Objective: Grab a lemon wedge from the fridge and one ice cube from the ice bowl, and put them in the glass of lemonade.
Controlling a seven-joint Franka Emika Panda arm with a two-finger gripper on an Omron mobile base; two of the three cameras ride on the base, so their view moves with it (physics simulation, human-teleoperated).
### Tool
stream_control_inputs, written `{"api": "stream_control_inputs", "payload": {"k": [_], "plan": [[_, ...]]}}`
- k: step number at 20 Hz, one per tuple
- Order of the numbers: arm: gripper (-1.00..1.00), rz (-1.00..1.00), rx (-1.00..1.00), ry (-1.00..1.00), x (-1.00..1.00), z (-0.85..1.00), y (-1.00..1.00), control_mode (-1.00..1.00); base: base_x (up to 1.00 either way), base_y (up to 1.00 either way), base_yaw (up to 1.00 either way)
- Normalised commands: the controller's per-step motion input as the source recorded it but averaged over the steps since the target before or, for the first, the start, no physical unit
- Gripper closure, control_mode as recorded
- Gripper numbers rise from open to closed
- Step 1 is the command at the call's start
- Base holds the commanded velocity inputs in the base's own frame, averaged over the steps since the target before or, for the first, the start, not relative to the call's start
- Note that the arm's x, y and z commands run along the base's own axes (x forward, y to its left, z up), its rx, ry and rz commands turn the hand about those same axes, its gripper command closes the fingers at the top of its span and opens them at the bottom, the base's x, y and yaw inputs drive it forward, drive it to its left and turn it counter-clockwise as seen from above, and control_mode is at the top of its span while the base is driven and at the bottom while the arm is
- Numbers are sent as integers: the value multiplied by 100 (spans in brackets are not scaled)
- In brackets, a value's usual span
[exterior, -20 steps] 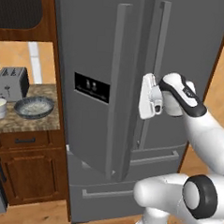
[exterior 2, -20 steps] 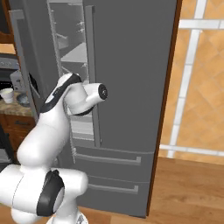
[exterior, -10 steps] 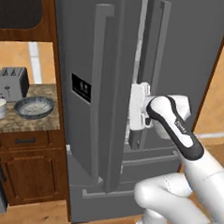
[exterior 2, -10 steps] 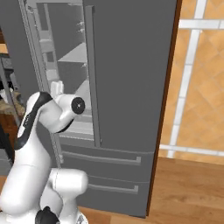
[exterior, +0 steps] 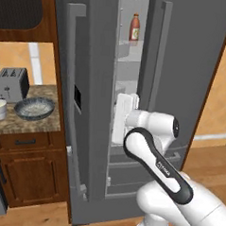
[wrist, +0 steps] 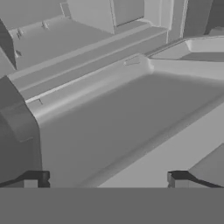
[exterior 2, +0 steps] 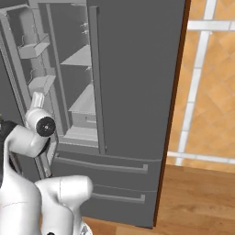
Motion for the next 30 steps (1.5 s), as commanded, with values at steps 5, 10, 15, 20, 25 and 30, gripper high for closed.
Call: {"api": "stream_control_inputs", "payload": {"k": [5, 10, 15, 20, 25, 30], "plan": [[-100, 52, -1, 3, -73, -9, 100, -100, 0, 0, 0], [-100, 14, -11, -29, -71, 67, -45, -100, 0, 0, 0], [-100, 0, -31, -13, -54, 50, -100, -100, 0, 0, 0], [-100, -13, -60, 0, -11, 17, -88, -100, 0, 0, 0], [-100, -23, -88, 0, 0, 1, -96, -100, 0, 0, 0], [-100, -16, -88, 0, 0, 0, -85, -100, 0, 0, 0]]}}
